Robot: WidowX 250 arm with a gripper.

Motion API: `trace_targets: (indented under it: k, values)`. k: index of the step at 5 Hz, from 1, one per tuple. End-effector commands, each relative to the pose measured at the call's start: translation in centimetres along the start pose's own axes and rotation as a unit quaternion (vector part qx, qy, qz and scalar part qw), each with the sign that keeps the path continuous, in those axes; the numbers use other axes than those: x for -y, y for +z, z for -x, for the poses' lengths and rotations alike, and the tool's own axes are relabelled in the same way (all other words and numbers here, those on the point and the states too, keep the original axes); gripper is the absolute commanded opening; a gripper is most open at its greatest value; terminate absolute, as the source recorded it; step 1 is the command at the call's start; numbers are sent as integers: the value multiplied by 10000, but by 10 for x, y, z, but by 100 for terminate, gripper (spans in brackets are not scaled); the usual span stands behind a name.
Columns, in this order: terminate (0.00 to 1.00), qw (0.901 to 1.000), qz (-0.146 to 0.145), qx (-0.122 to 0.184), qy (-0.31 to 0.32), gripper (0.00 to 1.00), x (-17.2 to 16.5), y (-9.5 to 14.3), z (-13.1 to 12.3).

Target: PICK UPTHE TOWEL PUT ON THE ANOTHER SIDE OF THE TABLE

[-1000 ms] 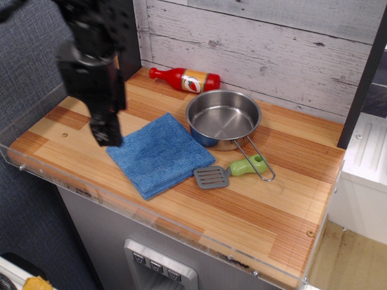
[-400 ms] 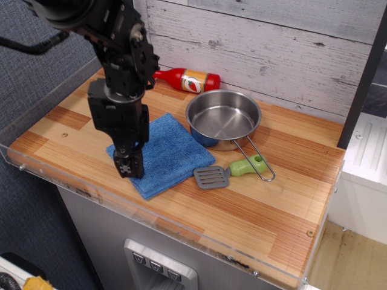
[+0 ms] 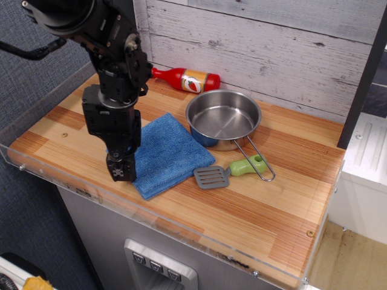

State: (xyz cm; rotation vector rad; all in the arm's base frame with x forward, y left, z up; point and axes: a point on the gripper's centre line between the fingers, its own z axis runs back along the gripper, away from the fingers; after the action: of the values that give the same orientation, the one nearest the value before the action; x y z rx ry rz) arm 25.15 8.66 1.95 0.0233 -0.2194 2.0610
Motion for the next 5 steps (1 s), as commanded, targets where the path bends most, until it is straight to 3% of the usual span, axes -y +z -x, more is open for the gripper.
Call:
trace_targets:
  k: [1, 3, 5]
  values:
    - [0, 10000, -8, -51, -10, 100, -4, -3, -2]
    - [0, 10000, -47, -72, -32, 100, -8, -6, -3]
    - [0, 9984, -70, -379, -419, 100, -15, -2, 19]
